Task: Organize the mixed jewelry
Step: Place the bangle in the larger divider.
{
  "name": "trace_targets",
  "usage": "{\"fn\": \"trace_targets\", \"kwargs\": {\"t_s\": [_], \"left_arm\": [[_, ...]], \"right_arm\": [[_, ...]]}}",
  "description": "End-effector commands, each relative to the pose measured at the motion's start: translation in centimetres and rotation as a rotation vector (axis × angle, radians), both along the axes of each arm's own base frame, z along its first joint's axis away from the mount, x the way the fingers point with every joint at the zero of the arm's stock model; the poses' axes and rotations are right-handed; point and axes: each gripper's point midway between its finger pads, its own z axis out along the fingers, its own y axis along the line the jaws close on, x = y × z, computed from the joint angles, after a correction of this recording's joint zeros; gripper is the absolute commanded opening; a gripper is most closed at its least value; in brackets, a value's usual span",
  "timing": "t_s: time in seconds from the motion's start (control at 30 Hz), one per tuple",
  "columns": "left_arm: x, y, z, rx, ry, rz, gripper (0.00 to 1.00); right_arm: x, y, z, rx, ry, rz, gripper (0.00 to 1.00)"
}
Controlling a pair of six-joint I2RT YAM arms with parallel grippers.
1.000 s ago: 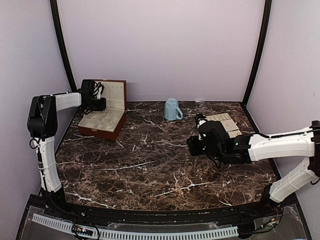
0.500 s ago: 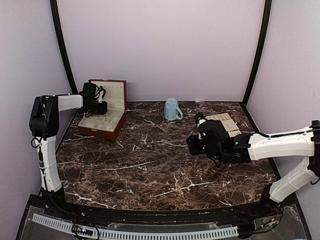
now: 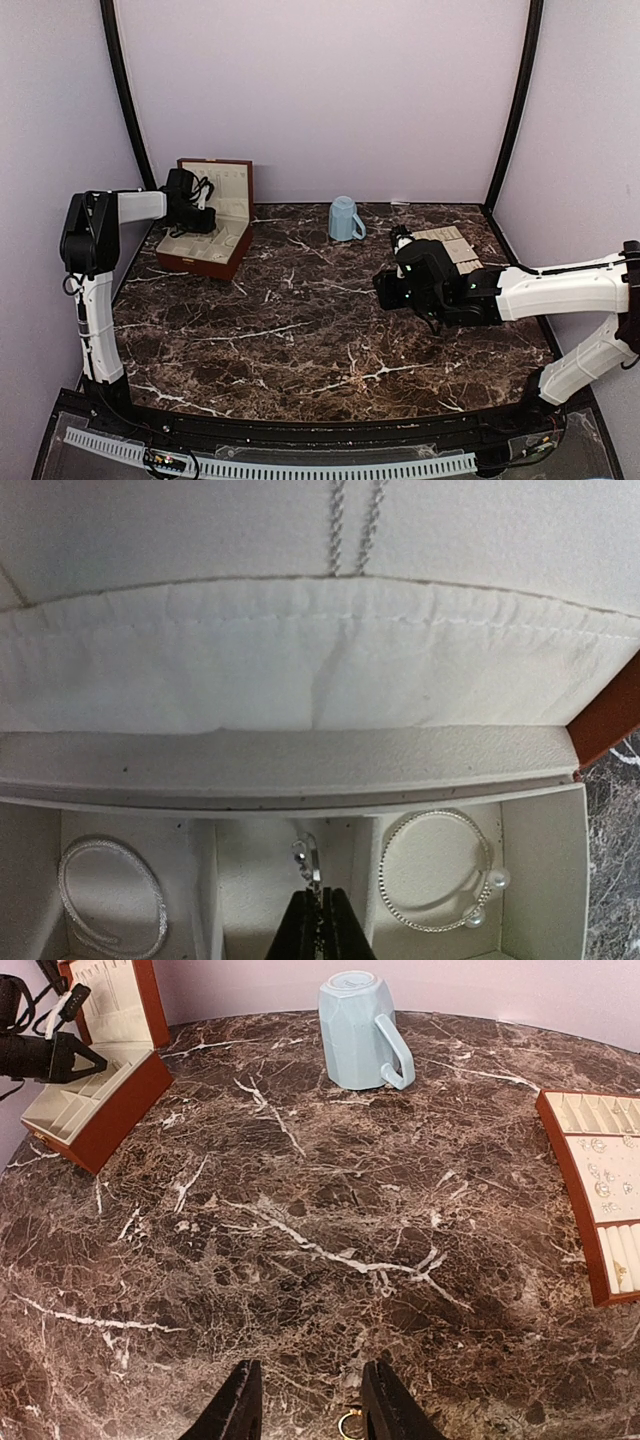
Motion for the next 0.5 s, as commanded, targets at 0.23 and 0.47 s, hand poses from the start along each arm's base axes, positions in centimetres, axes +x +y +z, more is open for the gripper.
{"fn": "trace_targets", "kwargs": {"t_s": [0.23,0.47], "left_arm": [[-0.35,1.62,-1.35,0.069,0.036,0.032,0.05],[-0.3,1.8,-1.44,0.078,0.036,0.037,0.06]], "right_arm": [[0.6,0.54,1.45,0.045,-0.024,-0.008,0.35],[0.77,0.8,1.75,0.05,-0.028,-0.007,0.35]]}}
